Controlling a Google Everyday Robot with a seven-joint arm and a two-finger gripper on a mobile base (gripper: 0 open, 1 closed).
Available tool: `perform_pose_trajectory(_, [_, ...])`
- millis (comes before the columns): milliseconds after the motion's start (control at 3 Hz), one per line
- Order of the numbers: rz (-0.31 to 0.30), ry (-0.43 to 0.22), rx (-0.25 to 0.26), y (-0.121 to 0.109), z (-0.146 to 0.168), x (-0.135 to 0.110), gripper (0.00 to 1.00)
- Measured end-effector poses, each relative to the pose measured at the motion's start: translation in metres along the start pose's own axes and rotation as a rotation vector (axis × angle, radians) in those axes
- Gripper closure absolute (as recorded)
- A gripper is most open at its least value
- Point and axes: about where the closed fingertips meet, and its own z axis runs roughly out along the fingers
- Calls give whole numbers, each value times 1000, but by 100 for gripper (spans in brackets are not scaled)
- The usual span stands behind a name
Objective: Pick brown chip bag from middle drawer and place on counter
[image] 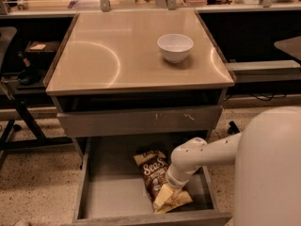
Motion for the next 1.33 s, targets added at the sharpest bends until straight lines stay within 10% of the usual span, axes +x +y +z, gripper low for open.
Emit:
perform_pose_trajectory(333, [72, 34, -30, -6, 38, 7, 0])
perform_pose_trajectory(1333, [76, 42, -39, -4, 44, 10, 64])
